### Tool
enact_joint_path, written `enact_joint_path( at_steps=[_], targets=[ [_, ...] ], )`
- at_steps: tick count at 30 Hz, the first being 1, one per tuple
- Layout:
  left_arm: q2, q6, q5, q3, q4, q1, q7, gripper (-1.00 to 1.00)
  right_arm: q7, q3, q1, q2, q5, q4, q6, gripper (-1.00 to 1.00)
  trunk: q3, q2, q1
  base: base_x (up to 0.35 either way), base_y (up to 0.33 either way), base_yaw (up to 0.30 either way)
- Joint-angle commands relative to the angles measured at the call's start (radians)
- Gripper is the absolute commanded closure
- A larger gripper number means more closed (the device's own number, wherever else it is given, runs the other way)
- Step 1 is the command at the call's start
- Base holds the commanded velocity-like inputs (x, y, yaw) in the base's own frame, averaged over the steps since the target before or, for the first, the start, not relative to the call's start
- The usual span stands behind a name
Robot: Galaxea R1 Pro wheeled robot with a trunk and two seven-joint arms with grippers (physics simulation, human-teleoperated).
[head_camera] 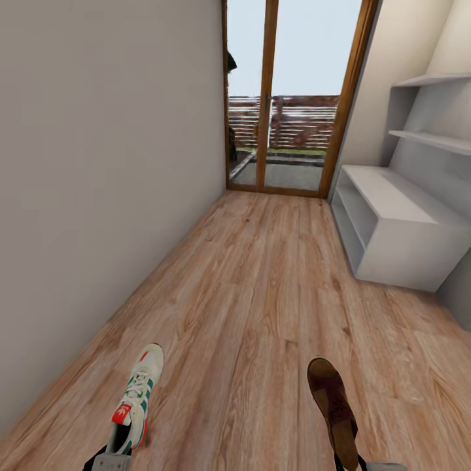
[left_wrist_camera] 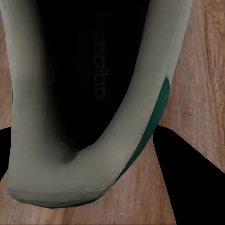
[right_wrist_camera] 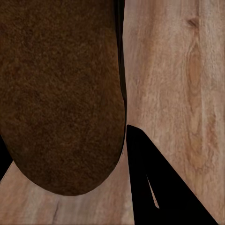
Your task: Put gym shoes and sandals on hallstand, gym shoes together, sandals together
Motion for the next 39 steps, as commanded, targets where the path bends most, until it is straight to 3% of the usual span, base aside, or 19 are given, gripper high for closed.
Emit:
enact_joint_path(
  at_steps=[1,39],
  targets=[
    [0.000,-0.001,0.009,0.000,0.001,0.000,-0.009,1.00,0.007,-0.005,0.000,0.002,0.003,-0.002,-0.001,1.00,-0.001,0.000,0.001,0.339,0.000,0.000],
    [-0.004,-0.001,0.007,0.000,0.003,0.000,-0.010,1.00,0.009,-0.002,0.000,0.003,0.001,0.001,-0.001,1.00,-0.001,0.000,0.001,0.339,0.000,0.000]
  ],
)
